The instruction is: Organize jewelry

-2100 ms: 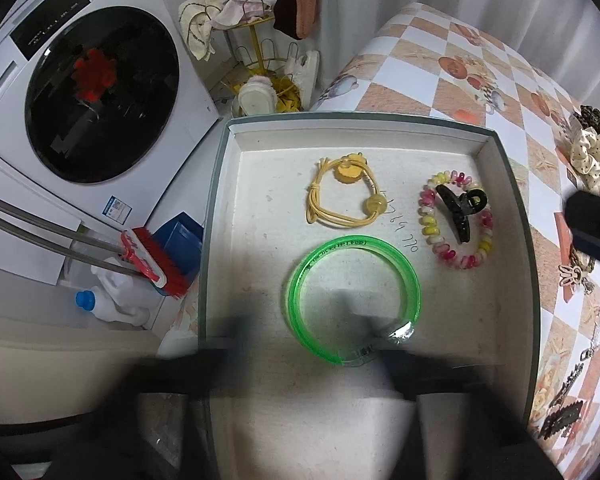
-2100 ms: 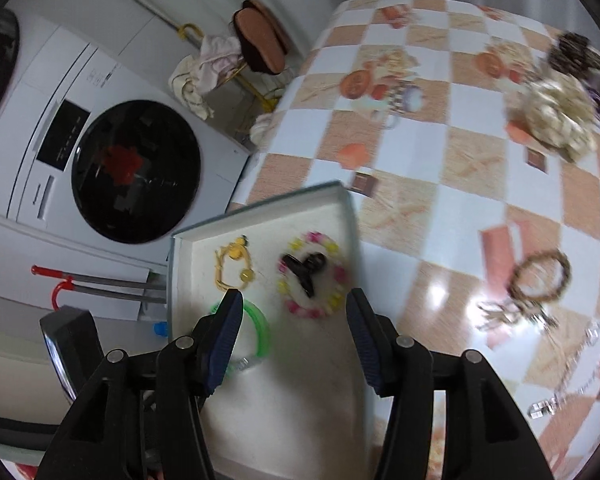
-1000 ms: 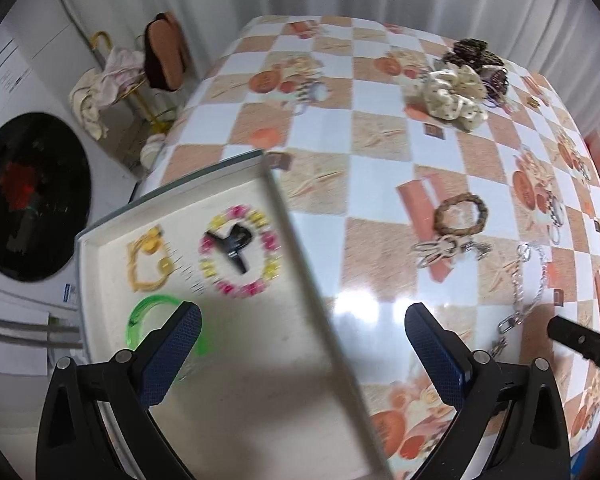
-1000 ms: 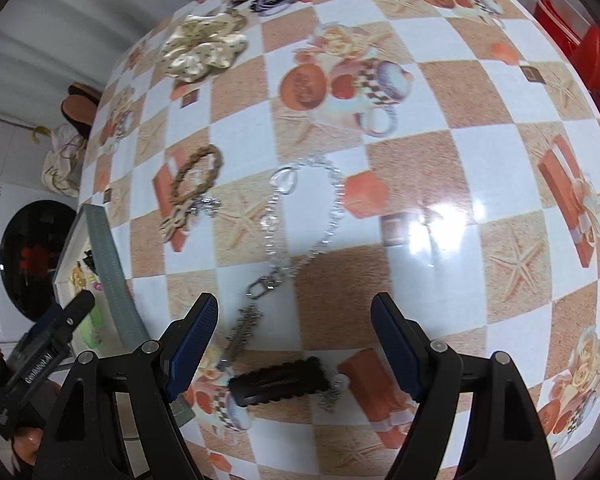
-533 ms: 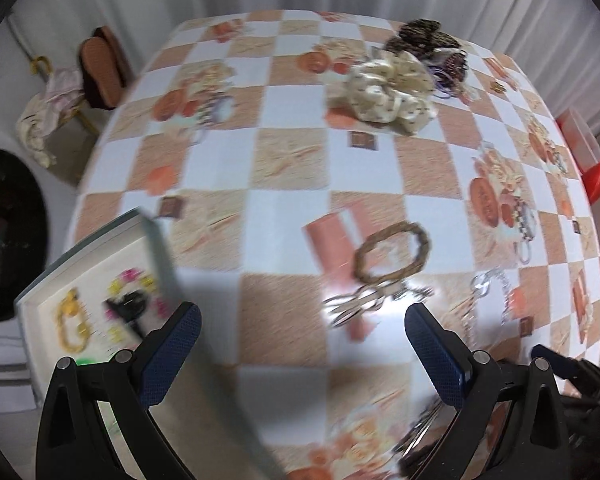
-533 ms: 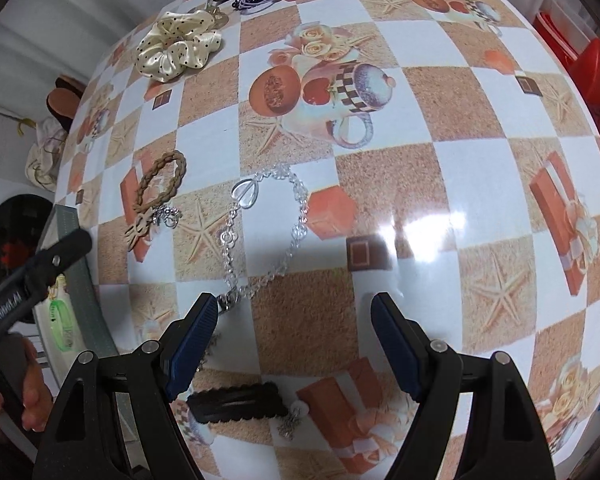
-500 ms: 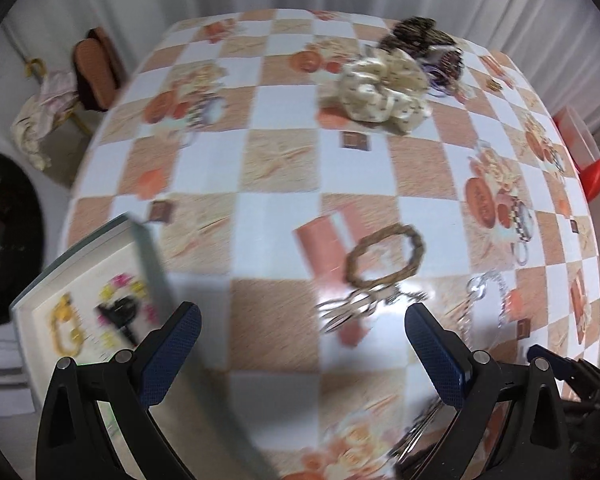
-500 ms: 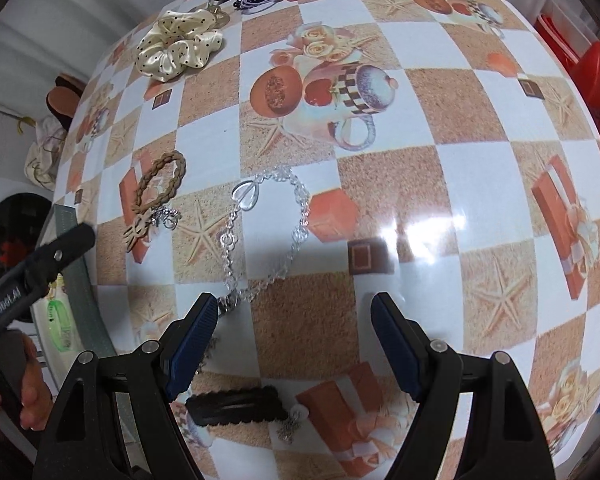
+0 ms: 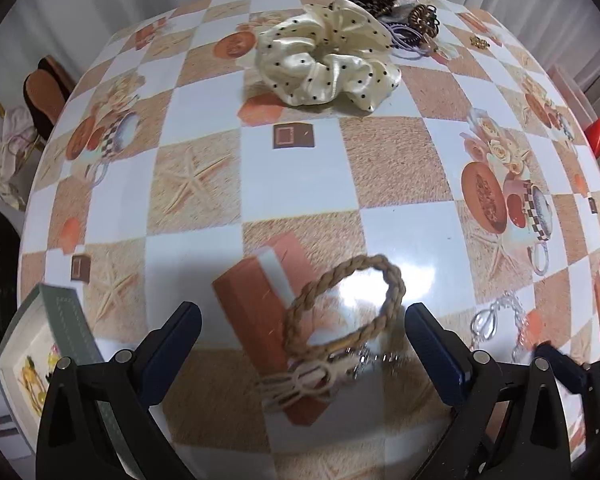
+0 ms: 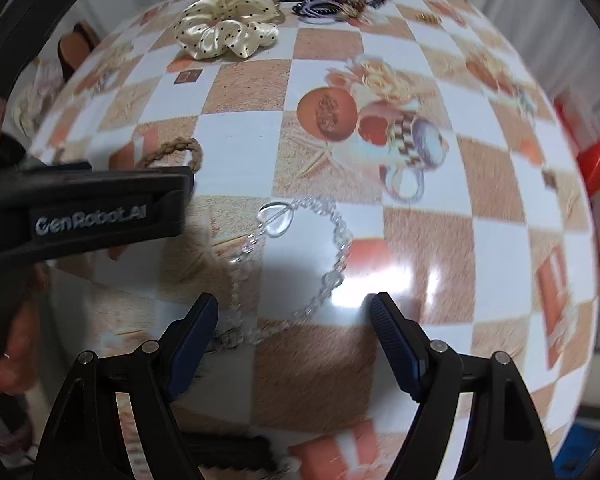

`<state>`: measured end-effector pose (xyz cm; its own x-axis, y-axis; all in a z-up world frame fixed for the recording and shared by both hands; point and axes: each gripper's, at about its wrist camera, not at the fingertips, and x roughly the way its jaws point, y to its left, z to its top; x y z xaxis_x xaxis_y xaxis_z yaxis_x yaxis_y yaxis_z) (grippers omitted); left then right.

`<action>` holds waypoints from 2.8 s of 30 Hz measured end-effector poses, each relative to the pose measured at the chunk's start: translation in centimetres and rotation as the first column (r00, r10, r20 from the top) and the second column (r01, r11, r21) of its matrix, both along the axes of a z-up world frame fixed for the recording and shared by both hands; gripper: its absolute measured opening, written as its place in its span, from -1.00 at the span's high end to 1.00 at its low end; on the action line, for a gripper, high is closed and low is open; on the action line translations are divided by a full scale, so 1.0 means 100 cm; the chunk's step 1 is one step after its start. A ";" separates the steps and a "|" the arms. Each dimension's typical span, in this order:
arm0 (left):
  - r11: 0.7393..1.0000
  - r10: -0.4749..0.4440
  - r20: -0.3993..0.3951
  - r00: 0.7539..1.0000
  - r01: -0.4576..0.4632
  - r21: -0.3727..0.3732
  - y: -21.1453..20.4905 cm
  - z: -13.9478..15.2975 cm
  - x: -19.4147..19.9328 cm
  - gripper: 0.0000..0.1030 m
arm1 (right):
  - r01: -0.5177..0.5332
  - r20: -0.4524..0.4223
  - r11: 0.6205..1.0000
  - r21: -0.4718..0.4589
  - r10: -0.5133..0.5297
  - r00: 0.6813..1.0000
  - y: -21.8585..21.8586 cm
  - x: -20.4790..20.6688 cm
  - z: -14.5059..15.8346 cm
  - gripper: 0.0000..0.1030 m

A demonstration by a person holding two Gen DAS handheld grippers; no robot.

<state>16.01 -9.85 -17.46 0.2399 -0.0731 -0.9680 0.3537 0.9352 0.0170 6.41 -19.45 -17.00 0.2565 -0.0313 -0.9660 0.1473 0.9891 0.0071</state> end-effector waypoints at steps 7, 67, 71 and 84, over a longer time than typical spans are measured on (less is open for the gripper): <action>1.000 -0.009 -0.007 1.000 0.009 -0.007 -0.007 -0.003 0.006 -1.00 | 0.002 0.022 0.999 -0.033 -0.001 1.000 -0.027 0.012 0.000 -0.58; 0.957 0.229 0.053 0.972 -0.215 -0.196 0.136 0.080 -0.088 0.66 | 0.037 0.017 0.947 0.320 -0.045 0.999 -0.012 0.019 0.040 0.98; 0.955 0.243 0.045 0.969 -0.230 -0.188 0.147 0.075 -0.093 0.66 | 0.032 -0.035 0.953 0.303 -0.022 0.999 0.001 0.020 0.019 0.77; 0.953 0.258 0.044 0.965 -0.246 -0.179 0.162 0.072 -0.103 0.66 | -0.156 -0.019 0.987 0.038 0.156 0.988 0.066 0.032 0.002 0.90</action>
<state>5.67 6.32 -10.27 0.3349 -0.1646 -0.9278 0.1097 0.9847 -0.1351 9.58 -12.88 -16.77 0.2344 0.0425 -0.9712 -0.0083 0.9991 0.0417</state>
